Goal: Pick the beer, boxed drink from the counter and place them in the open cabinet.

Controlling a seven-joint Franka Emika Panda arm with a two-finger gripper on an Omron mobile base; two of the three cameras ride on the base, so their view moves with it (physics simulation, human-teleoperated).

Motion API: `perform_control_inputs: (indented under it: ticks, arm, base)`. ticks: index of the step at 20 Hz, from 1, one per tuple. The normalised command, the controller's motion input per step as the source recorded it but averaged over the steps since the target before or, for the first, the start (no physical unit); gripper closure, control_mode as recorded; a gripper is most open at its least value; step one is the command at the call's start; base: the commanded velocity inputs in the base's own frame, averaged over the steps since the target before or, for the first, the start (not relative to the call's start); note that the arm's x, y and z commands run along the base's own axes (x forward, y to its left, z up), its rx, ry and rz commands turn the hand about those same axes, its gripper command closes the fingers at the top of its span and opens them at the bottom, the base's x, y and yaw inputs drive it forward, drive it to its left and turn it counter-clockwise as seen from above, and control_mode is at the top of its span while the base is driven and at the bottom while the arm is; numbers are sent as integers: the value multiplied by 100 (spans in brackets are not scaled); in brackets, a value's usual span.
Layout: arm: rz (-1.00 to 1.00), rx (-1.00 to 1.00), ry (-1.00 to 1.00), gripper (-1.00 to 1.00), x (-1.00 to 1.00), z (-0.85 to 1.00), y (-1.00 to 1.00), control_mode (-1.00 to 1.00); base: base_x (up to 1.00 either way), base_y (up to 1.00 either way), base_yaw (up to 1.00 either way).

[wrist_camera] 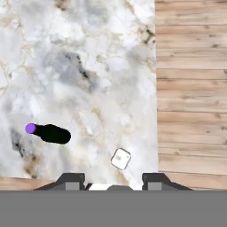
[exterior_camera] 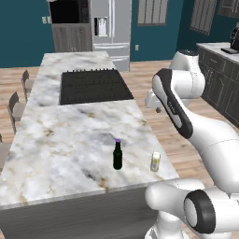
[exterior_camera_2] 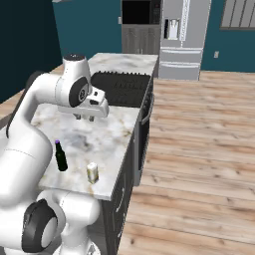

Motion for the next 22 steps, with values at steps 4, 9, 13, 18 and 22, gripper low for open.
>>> perform_control_inputs:
  ticks: [4, 9, 13, 18, 22]
  arm:
    - [0, 0, 0, -100, -19, 0, 0, -100]
    - [0, 0, -1, -100, -38, -13, -1, -100]
    - [0, 0, -3, -100, -32, -27, -1, -100]
    - [0, 0, -10, -100, -29, -22, 0, -100]
    - [1, 3, -14, -100, -24, -10, -3, -100]
  base:
    - [0, 0, 0]
    - [0, 0, 0]
    - [0, 0, 0]
    - [0, 0, 0]
    - [0, 0, 0]
